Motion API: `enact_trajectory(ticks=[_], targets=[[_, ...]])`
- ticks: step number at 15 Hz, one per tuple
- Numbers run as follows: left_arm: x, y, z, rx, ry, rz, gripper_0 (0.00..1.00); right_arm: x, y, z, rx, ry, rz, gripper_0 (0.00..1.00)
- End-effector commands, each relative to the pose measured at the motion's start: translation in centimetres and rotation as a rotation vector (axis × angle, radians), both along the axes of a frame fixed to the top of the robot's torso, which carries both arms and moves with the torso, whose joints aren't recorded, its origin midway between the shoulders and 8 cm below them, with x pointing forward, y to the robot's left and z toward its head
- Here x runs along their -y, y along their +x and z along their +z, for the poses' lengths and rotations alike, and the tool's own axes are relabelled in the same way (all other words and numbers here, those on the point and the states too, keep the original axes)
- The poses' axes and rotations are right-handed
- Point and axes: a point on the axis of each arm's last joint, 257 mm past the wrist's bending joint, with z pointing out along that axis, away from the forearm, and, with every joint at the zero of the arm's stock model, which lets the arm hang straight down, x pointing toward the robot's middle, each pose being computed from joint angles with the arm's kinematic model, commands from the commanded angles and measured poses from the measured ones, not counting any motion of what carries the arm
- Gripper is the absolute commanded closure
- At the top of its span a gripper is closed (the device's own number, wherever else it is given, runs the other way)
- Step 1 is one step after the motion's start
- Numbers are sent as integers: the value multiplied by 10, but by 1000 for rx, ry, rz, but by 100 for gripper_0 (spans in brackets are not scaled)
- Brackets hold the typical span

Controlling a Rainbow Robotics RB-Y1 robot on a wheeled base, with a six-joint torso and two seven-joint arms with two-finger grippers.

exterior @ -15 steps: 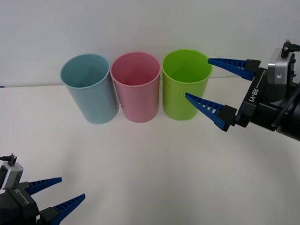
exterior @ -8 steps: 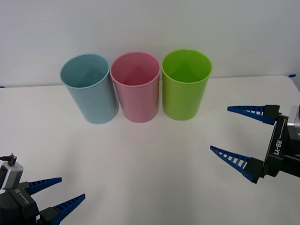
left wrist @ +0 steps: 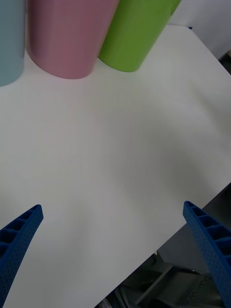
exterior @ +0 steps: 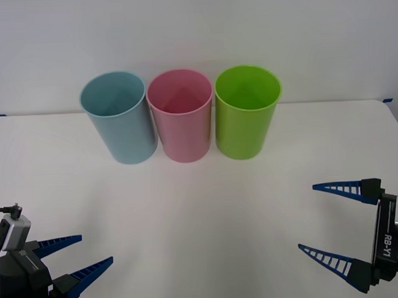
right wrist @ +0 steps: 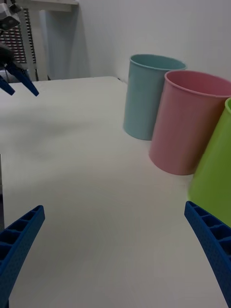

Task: Put cans in the blue bin and PET bottles in the pink bin and trash in the green bin.

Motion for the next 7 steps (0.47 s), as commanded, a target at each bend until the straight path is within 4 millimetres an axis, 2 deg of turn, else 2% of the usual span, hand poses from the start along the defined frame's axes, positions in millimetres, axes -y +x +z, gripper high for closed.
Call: enact_trajectory(ticks=[1,7], targets=[[0,0,0,0,0,0,0,2,-8,-8,-24,-7,4,0],[0,0,0,0,0,0,0,2,-8,-8,-24,-7,4,0]])
